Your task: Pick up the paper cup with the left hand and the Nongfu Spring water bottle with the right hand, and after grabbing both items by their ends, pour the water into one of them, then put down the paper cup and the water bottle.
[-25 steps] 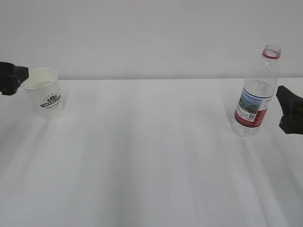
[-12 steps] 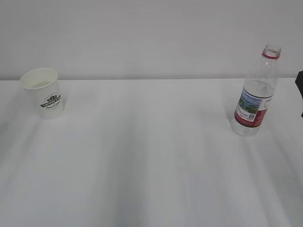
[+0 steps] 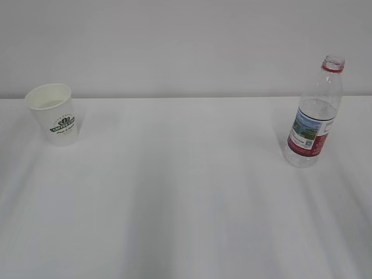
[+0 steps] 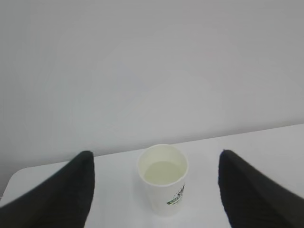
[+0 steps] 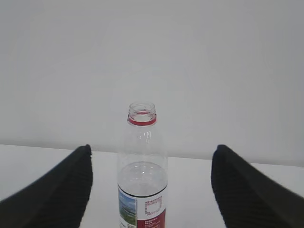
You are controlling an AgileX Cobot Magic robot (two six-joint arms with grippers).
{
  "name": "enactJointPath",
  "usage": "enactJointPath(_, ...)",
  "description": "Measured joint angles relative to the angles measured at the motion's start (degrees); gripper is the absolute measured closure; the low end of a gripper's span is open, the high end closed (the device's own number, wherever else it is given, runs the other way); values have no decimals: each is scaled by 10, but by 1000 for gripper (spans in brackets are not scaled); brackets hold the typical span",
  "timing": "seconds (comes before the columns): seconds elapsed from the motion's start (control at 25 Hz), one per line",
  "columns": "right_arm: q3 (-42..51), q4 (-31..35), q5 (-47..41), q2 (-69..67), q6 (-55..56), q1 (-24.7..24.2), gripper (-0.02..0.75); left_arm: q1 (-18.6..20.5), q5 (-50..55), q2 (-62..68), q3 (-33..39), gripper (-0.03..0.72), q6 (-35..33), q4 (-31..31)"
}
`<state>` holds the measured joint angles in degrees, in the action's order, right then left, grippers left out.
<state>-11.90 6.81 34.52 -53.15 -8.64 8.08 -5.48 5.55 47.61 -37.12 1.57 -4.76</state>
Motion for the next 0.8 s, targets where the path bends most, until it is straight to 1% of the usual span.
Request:
enactJointPath(0.28, 0, 0, -100, 96, 0, 0, 149, 0, 93, -71, 1, 98, 0, -14)
enactJointPath(0.68, 0, 0, -256, 233, 0, 0, 149, 0, 229, -171, 1, 101, 0, -14)
enactJointPath(0.8, -12, 0, -306, 261, 0, 0, 149, 0, 275, -198, 1, 104, 0, -14)
